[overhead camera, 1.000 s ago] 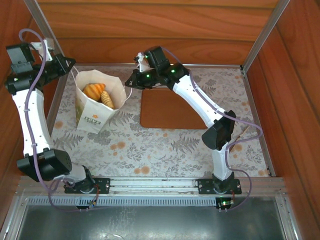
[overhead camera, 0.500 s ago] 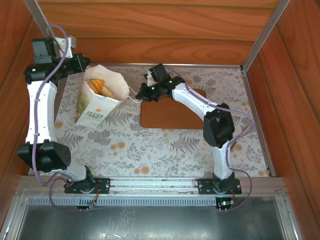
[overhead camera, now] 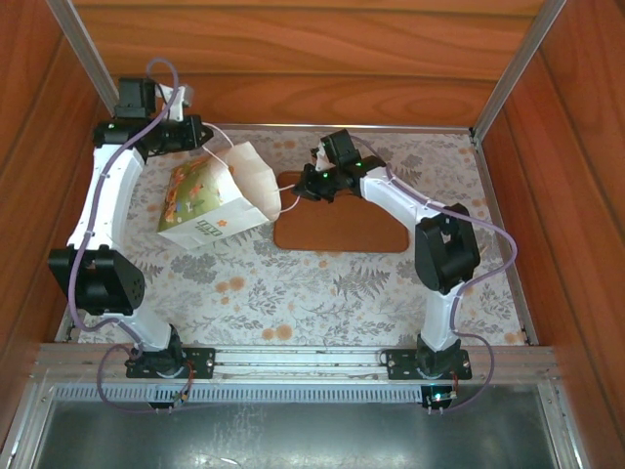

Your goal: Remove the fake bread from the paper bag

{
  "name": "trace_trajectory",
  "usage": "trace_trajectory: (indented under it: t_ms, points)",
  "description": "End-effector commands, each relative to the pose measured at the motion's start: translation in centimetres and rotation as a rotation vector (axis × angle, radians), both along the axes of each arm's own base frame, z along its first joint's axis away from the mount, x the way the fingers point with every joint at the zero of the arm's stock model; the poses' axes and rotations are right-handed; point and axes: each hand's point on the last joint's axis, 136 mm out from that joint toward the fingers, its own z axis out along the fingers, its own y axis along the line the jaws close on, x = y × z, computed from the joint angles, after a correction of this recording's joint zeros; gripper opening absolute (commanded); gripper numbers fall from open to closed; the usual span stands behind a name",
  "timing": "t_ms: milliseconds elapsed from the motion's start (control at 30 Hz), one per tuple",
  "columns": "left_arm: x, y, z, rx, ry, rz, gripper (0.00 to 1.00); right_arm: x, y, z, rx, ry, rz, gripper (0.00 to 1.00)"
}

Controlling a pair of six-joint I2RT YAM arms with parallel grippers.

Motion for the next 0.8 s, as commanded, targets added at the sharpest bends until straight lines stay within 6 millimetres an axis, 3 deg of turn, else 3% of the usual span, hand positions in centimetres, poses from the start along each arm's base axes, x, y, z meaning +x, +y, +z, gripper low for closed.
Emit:
trace_trajectory:
  t_ms: [0,400,767]
  points:
    - [0.1,0.7,-1.5,0.03,0.033,0.038,0.0,0.0,0.8,-0.8,0.029,0.031,0.014,0.08]
    - [-1.1,3.7,-2.9,0.072,0.047,0.094,0.0,-0.1,2.9,-2.1,0.064,0.082,0.042,0.07]
    - [-2.3,1.8,-3.9,-0.042,0.115,0.032,0.0,-0.9,3.5,-4.8,0.054,0.145,0.041,0.07]
